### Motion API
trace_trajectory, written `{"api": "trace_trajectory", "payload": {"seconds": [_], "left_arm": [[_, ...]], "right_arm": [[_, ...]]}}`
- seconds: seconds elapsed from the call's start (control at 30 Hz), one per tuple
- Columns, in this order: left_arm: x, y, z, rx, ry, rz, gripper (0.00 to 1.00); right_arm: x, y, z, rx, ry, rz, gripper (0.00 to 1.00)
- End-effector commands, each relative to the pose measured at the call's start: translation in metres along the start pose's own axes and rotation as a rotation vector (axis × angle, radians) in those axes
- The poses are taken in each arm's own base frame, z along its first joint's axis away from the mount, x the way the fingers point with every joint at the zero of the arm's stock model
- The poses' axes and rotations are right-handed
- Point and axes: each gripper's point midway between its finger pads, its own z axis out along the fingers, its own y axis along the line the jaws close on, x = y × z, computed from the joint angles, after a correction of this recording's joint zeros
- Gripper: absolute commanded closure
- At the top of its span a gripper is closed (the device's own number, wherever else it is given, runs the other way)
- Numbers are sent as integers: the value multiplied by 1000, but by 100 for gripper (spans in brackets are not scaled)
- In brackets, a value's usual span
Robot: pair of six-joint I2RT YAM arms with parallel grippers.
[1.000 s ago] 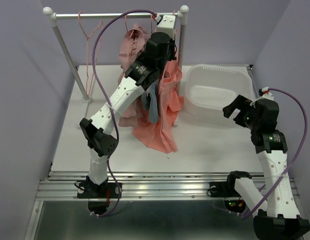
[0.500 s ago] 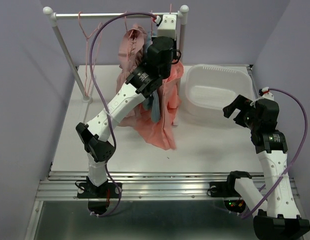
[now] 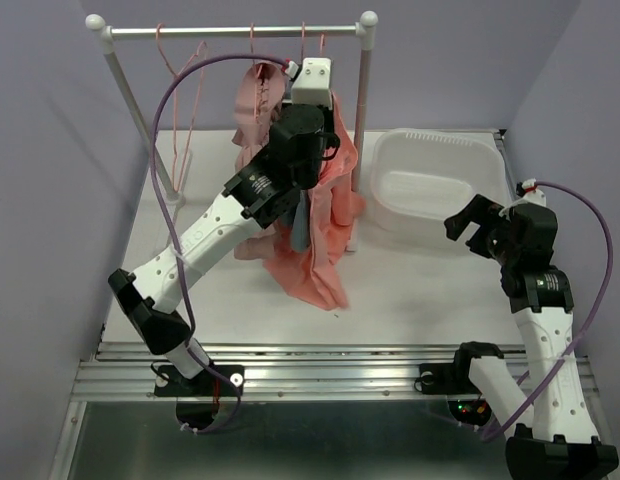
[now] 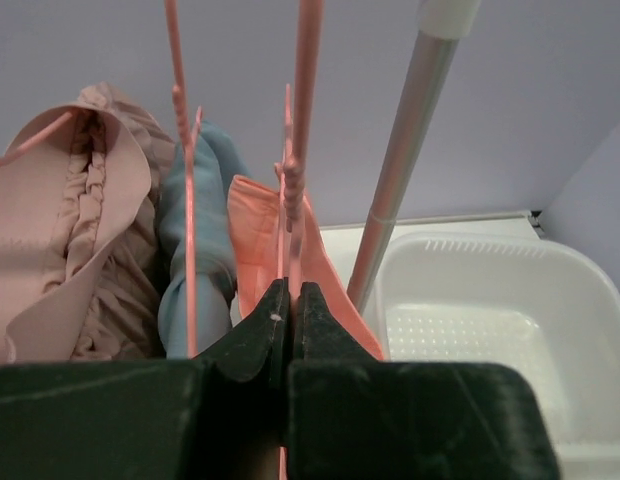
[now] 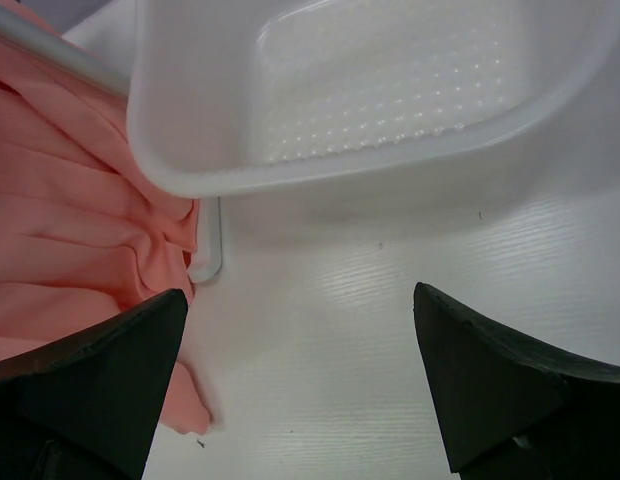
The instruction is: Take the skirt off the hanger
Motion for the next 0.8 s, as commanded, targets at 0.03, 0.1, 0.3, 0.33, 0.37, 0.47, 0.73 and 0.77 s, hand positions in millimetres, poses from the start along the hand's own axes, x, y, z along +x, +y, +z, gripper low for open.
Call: {"api": "trace_trajectory", "payload": {"seconds": [0.03,0.1,0.3,0.33,0.37,0.47,0.73,0.77], "left_arm": [[-43,7,-45,51,-116,-152,100],[-35,0,-58,96,-99,-163,100],[13,-6,-119,202,-19,-255,100],[26,-2,-130,215,-3,-264,100],[33,-1,-136,211,11,-300,100],[62,5,-153,189,57,-324,100],[109,16,-144,11,92,-336,100],[109,15,-141,-1,85,-324,100]], "right_arm": [[-8,21,-7,-129,-46,-56,0],[-4,34,-11,-212,-33,-74,0],[17,66,-23,-439,42,-118,0],[20,73,-26,-490,57,-124,0],[23,80,-29,-540,68,-133,0],[31,95,-39,-635,109,-160,0],[81,122,-32,-732,261,-229,0],[85,125,-29,-732,270,-242,0]]}}
